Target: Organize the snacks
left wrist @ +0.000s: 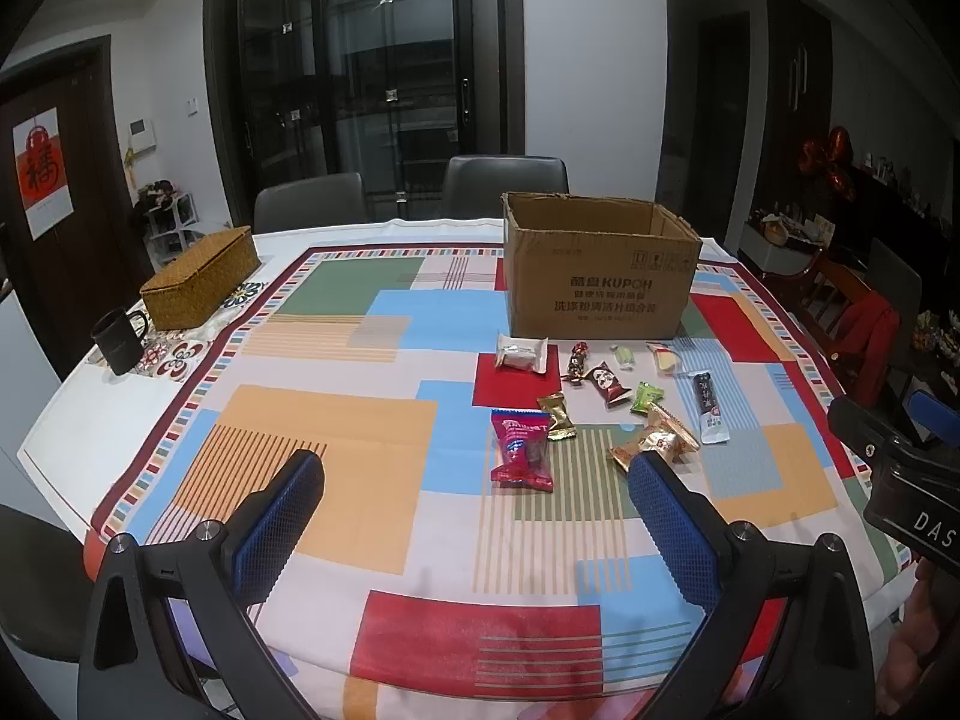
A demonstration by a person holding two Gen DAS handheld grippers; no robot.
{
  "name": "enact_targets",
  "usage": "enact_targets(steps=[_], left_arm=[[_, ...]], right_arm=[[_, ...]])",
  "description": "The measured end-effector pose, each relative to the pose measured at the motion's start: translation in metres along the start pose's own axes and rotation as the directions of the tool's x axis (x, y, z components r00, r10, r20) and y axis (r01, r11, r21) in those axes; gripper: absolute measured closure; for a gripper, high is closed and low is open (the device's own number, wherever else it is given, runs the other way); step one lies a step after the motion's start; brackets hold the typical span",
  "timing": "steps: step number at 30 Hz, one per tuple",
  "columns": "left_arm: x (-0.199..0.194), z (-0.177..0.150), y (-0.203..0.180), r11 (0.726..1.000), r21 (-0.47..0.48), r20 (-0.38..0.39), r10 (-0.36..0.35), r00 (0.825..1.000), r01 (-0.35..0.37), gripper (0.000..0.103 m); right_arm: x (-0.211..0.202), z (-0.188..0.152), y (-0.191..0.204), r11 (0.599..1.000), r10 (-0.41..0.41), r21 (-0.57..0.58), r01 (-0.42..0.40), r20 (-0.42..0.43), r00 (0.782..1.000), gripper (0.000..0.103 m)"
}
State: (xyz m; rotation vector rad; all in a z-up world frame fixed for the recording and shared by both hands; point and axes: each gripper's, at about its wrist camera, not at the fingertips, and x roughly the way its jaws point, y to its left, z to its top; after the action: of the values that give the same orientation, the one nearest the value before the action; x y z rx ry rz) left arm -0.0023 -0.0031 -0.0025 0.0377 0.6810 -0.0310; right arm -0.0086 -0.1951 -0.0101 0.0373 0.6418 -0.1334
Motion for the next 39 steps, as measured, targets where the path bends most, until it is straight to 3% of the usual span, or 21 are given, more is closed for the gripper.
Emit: enact_targets(steps=[39], left_arm=[[-0.0011, 0.0007, 0.0027, 1.0, -0.003, -0.008, -0.001, 1.0, 0.001, 0.0]], right_arm=[[0.0013, 0.004, -0.0011, 1.0, 0.001, 0.0, -0.001, 0.011, 1.0, 0.0]])
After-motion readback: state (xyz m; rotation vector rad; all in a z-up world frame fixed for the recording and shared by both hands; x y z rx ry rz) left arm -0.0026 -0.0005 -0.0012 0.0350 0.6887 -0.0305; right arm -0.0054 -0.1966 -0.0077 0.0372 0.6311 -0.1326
